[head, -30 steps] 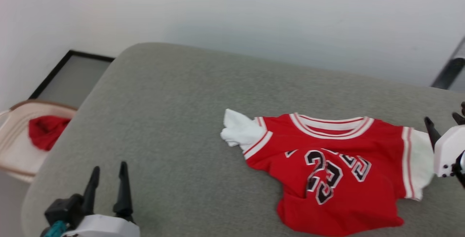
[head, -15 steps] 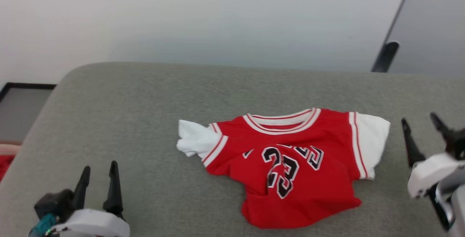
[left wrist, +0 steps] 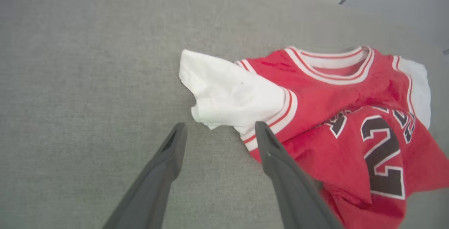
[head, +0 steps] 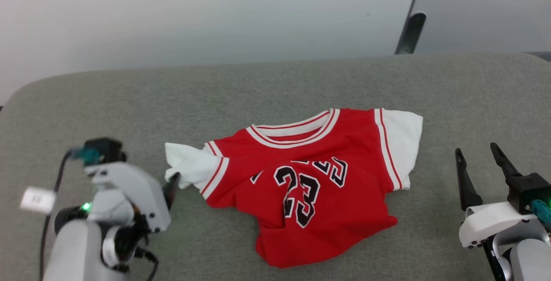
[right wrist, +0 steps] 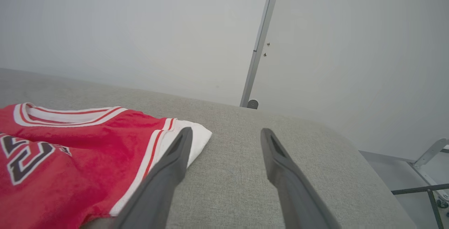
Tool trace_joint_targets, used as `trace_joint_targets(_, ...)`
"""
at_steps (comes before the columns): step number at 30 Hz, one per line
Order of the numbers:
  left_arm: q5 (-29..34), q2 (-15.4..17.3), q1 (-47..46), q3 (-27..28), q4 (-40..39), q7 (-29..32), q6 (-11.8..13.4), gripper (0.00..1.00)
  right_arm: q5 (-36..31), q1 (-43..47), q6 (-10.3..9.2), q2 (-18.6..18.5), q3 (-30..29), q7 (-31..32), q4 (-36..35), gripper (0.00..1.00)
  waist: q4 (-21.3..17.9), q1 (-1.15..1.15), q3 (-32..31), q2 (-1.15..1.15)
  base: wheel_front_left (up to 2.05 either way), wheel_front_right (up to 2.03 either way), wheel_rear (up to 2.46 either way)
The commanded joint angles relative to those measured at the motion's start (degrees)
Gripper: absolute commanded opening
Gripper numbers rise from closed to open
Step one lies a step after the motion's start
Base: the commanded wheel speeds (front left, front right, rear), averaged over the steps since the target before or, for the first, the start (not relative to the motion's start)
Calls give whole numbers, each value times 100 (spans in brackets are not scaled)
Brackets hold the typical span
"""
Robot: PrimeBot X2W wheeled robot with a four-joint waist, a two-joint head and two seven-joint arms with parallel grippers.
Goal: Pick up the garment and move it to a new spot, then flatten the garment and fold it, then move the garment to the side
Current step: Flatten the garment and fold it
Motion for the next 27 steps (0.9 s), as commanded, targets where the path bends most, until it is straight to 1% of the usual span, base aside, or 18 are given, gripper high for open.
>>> trace_joint_targets(1, -38, 16, -156, -110, -14, 468, 78, 100, -13, 62, -6, 30, -3, -3, -22, 100, -154, 0, 151, 0, 0, 0, 0)
trace_joint_targets(3, -147, -12, -400, -176, 17, 1273, 300, 100, 9, 21, -6, 74, 1, -3, 0, 100, -212, 0, 199, 0, 0, 0, 0)
trace_joint_targets(5, 31, 198, -620, -313, 43, 1839, 428, 100, 24, -33, -6, 101, 12, -3, 22, 100, -282, 0, 251, 0, 0, 0, 0)
trace_joint_targets(6, 44, 205, -690, -363, 103, 2101, 499, 100, 38, -50, -6, 125, 18, -2, 42, 100, -318, 0, 275, 0, 0, 0, 0)
trace_joint_targets(7, 52, 196, -771, -419, 133, 2284, 534, 100, 38, -69, -6, 137, 31, -2, 55, 100, -352, 0, 298, 0, 0, 0, 0)
trace_joint_targets(9, 22, 136, -949, -385, 221, 2559, 750, 100, 50, -90, -6, 161, 28, 0, 104, 100, -414, 0, 345, 0, 0, 0, 0)
trace_joint_targets(10, 14, 125, -1007, -387, 270, 2686, 816, 100, 56, -95, -6, 176, 33, -1, 120, 100, -442, 0, 366, 0, 0, 0, 0)
trace_joint_targets(12, 111, 179, -1110, -431, 376, 2878, 943, 100, 57, -102, -6, 206, 23, -2, 142, 100, -491, 0, 407, 0, 0, 0, 0)
trace_joint_targets(16, 181, 131, -1285, -548, 598, 3101, 1060, 100, 81, -150, -6, 227, 0, -2, 192, 100, -558, 0, 500, 0, 0, 0, 0)
trace_joint_targets(18, 233, 175, -1340, -626, 762, 3096, 995, 100, 104, -193, -6, 254, 9, -2, 211, 100, -584, 0, 560, 0, 0, 0, 0)
trace_joint_targets(22, 243, 143, -1479, -673, 1057, 2968, 950, 100, 112, -277, -6, 267, 25, -2, 214, 100, -622, 0, 668, 0, 0, 0, 0)
trace_joint_targets(27, 273, 199, -1526, -720, 1813, 2790, 918, 100, 168, -415, -6, 304, 52, -3, 201, 100, -697, 0, 810, 0, 0, 0, 0)
